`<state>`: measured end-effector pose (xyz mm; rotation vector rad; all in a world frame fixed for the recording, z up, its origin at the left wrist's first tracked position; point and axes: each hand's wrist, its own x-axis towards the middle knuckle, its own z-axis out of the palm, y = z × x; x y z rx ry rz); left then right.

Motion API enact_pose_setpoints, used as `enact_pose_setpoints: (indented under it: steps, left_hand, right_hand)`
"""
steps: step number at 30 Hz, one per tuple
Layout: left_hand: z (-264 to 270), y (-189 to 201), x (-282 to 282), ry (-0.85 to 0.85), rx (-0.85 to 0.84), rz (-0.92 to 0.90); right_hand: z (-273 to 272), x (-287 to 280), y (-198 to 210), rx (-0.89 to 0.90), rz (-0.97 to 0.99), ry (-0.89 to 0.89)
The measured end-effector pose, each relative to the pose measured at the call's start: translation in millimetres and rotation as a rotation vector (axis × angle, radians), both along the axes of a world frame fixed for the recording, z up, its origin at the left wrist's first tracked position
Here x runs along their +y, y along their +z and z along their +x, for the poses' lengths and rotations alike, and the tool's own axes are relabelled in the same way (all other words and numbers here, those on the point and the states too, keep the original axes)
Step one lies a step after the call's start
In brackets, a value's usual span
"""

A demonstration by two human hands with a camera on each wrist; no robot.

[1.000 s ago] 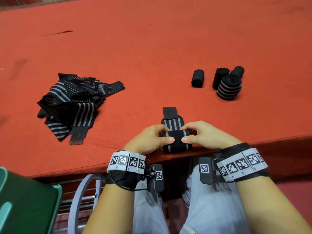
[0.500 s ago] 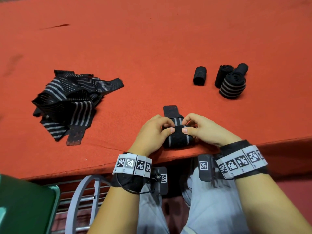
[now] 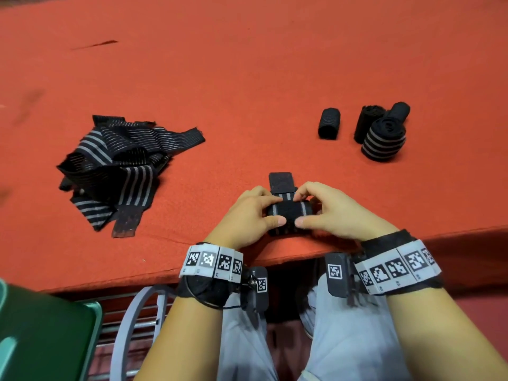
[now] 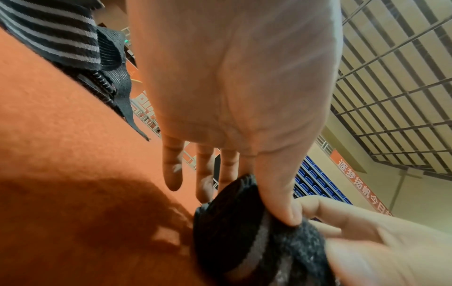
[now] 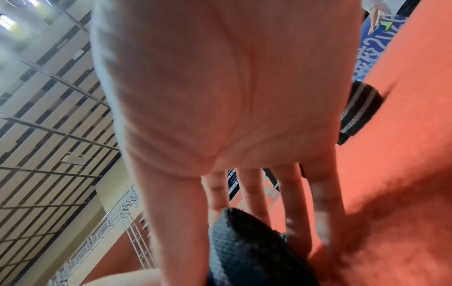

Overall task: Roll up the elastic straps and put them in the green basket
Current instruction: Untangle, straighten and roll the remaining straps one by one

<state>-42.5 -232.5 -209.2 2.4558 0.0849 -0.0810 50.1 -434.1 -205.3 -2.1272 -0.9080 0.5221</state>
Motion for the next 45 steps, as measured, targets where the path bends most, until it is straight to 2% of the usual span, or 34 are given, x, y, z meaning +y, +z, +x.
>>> enact_pose_setpoints:
  steps: [2, 6, 9, 12, 17, 22, 29, 34, 41, 45]
  left_hand:
    - [3, -1, 1, 0.011, -0.001, -0.037]
    - [5, -2, 0, 0.078, -0.062, -0.142]
    - [4, -3, -2, 0.105, -0.078, -0.124]
    - [1, -5, -5, 0.078, -0.059, -0.112]
    - [4, -5, -7, 0.119, -0.123, -0.088]
    - [0, 2, -7, 0.124, -0.079, -0.097]
    - [-15, 6, -5, 0.102, 0.051, -0.284]
    - [-19, 7, -4, 0.090, 0.109, -0.336]
    - [-11, 0, -2, 0.115, 0.057, -0.334]
    - [-8, -3, 1, 0.154, 0.098, -0.429]
  right_hand:
    - [1, -2, -2, -0.008, -0.062, 0.034]
    - [4, 4, -6, -0.009, -0.040, -0.027]
    - [8, 8, -6, 0.014, -0.052, -0.052]
    - [10, 9, -7, -0.021, -0.079, -0.055]
    - [1, 9, -1, -0.095, -0.070, -0.105]
    - [-5, 2, 5, -0.061, -0.097, -0.016]
    - [-10, -5, 10, -0.058, -0.139, 0.007]
    - [-10, -8, 15, -0.029, -0.152, 0.034]
    - [-5, -7, 11, 0.071, -0.091, 0.027]
    - [0, -3, 4, 0.113, -0.055, -0.017]
